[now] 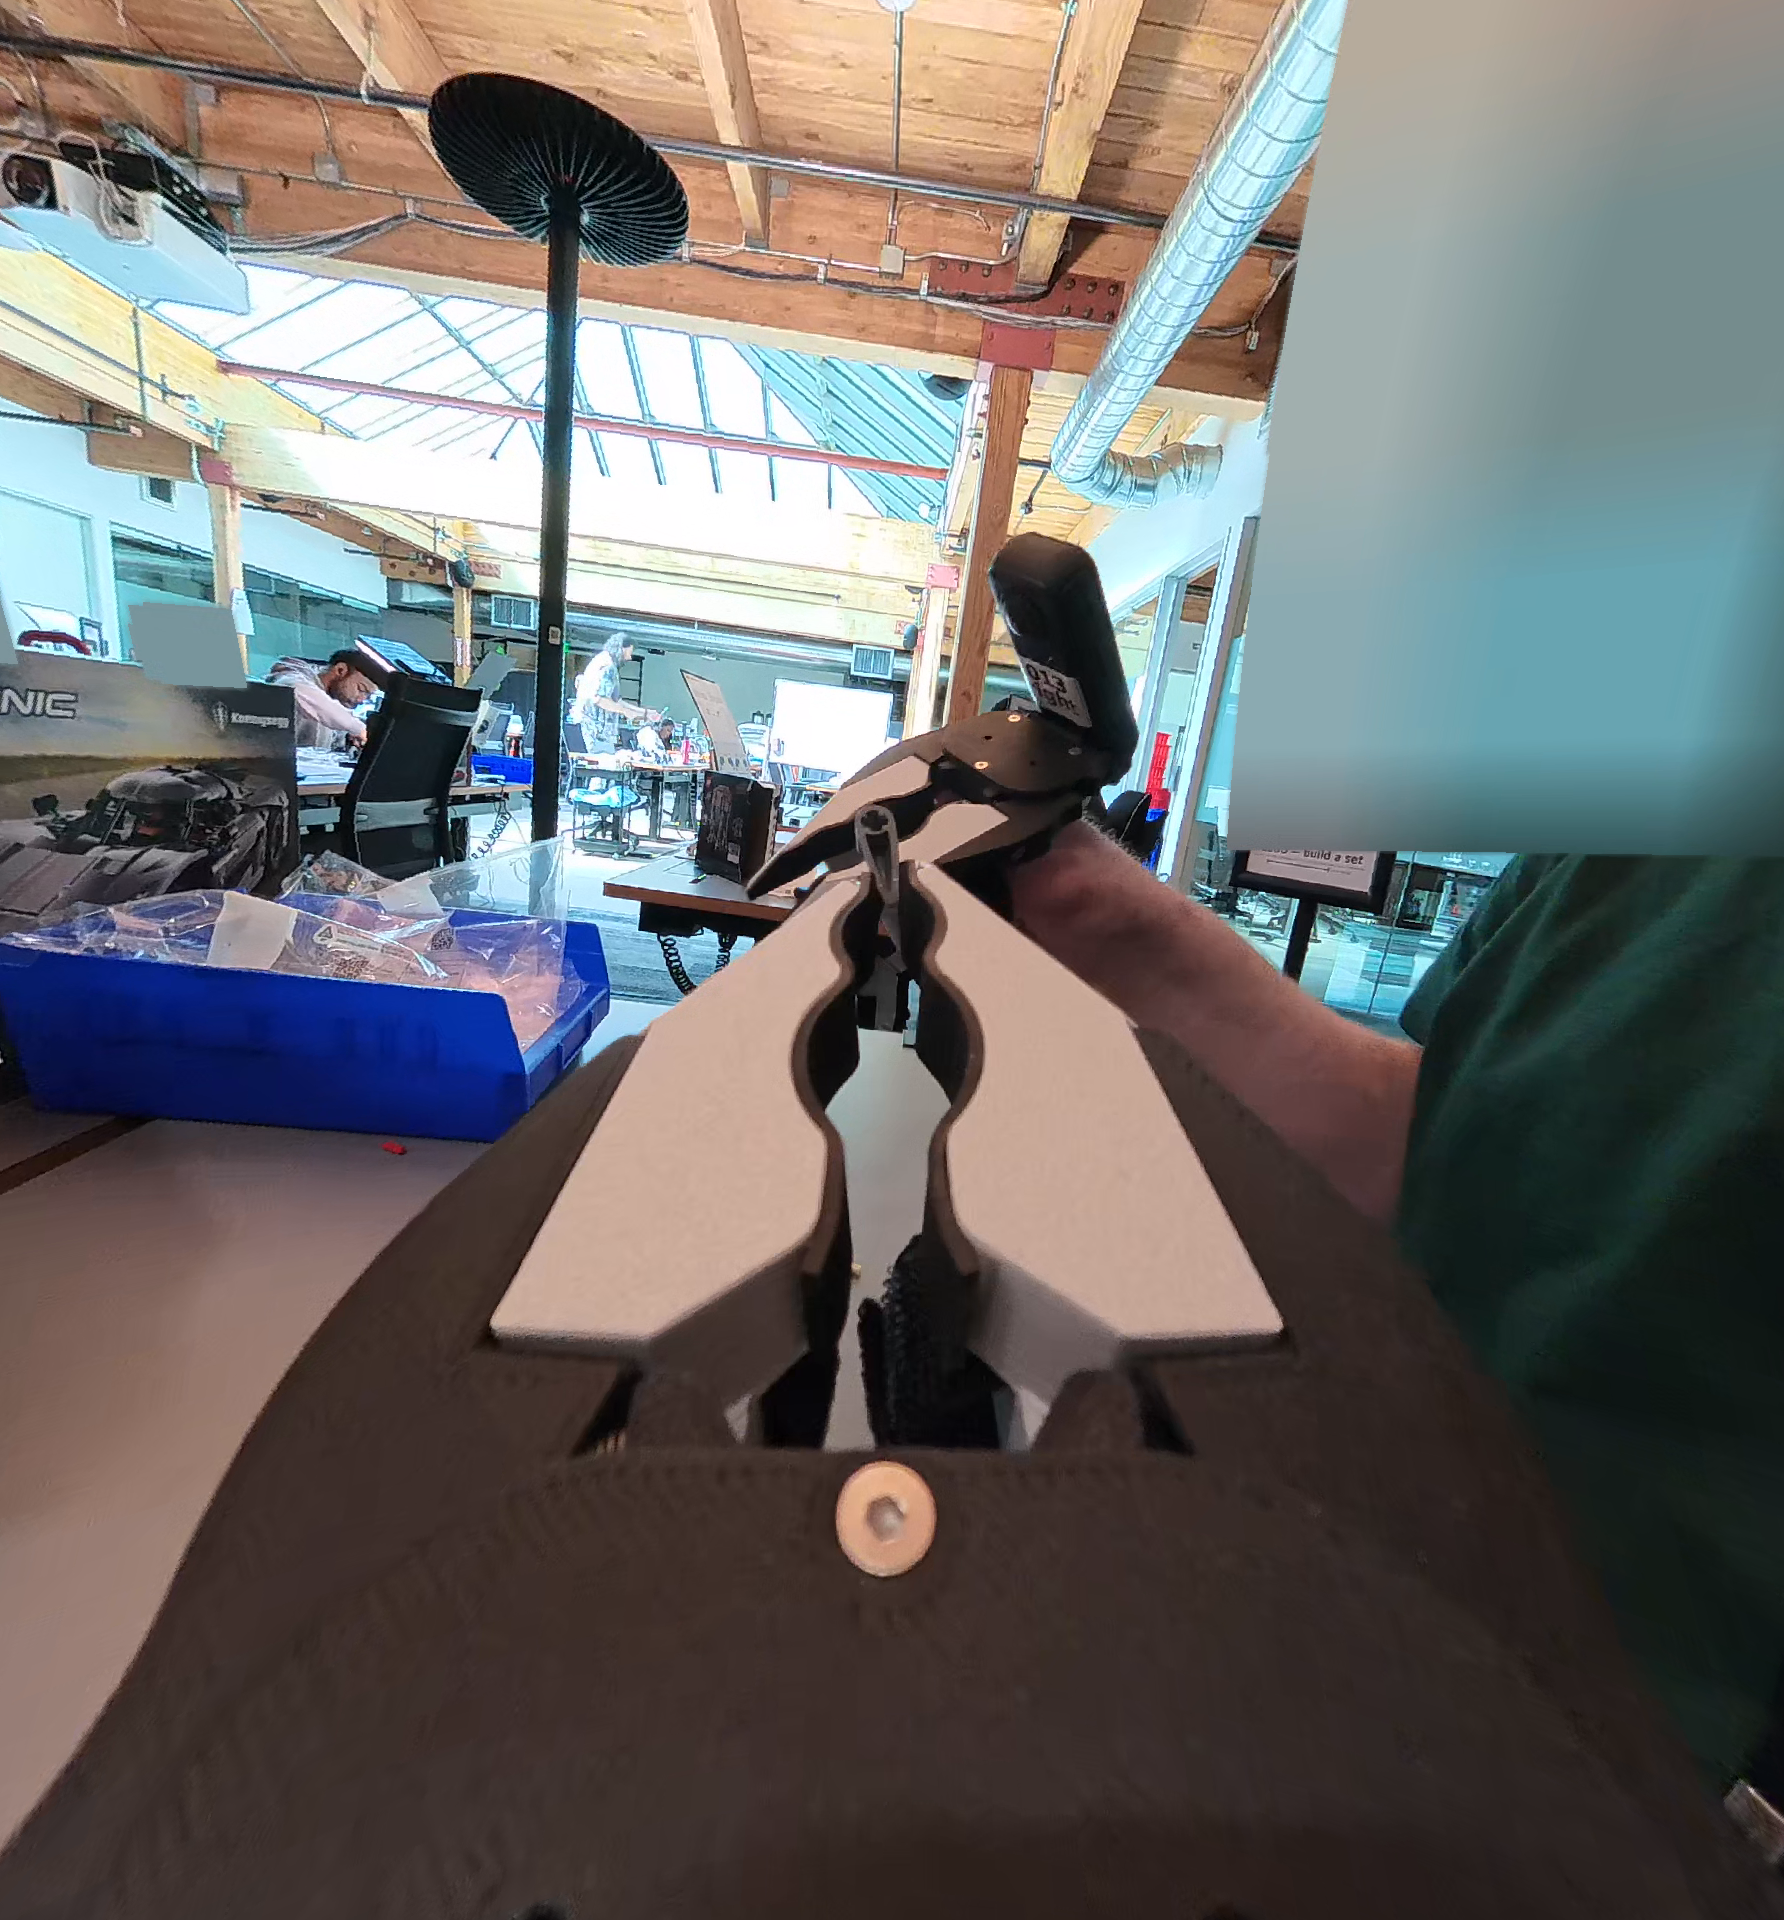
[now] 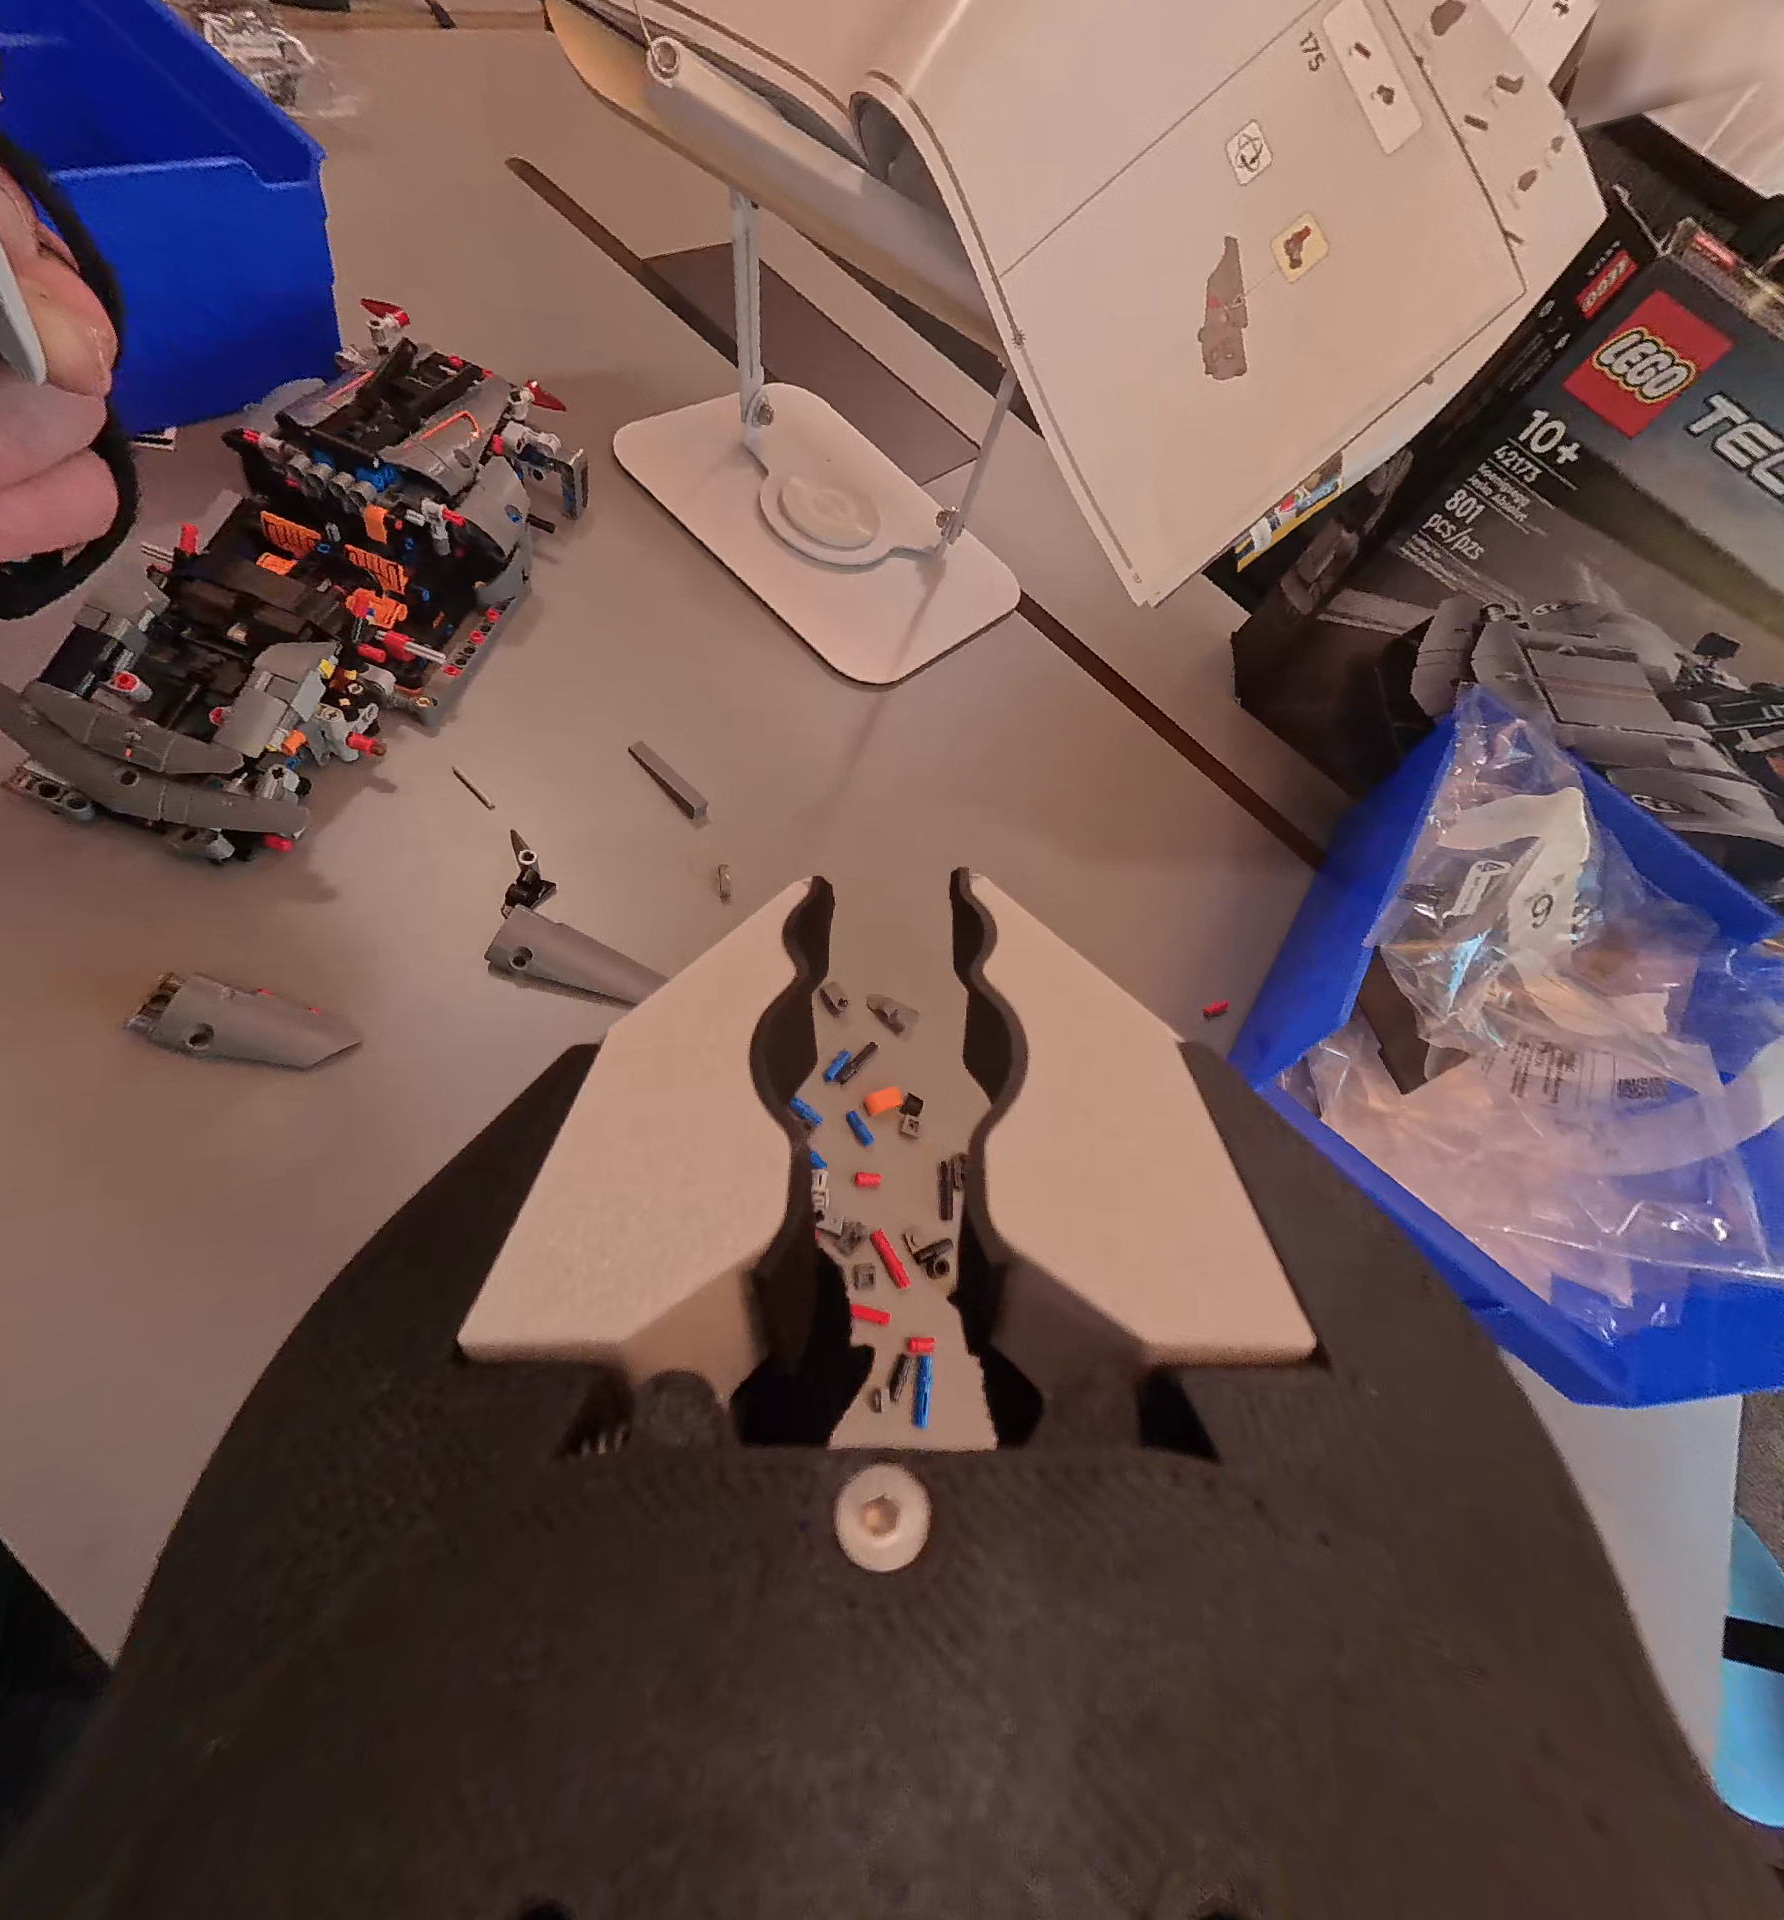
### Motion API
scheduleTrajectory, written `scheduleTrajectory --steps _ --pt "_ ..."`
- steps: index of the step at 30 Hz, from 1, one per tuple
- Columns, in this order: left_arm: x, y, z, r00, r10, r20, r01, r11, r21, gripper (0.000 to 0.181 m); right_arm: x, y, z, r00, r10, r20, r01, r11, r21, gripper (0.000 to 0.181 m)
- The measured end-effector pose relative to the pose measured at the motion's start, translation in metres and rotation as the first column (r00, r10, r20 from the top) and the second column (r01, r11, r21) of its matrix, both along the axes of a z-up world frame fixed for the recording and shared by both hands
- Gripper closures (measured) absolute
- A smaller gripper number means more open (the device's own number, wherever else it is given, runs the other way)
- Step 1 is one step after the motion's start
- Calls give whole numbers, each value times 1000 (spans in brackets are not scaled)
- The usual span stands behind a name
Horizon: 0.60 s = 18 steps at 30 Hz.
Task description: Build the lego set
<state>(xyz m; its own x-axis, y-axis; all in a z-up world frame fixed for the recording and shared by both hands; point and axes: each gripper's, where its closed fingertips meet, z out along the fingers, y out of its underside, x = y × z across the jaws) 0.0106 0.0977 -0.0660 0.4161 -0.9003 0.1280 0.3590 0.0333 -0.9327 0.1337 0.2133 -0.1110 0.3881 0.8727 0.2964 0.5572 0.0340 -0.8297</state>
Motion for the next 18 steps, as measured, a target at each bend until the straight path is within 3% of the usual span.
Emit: scheduleTrajectory --steps 10,18 --pt "-2 14 -11 999 31 -17 -31 999 -39 180 21 4 -27 996 -54 69 60 995 -85 158" --pt "-7 18 -14 999 49 -18 -50 998 -48 180 44 16 -17 990 -138 21 139 986 -91 159"
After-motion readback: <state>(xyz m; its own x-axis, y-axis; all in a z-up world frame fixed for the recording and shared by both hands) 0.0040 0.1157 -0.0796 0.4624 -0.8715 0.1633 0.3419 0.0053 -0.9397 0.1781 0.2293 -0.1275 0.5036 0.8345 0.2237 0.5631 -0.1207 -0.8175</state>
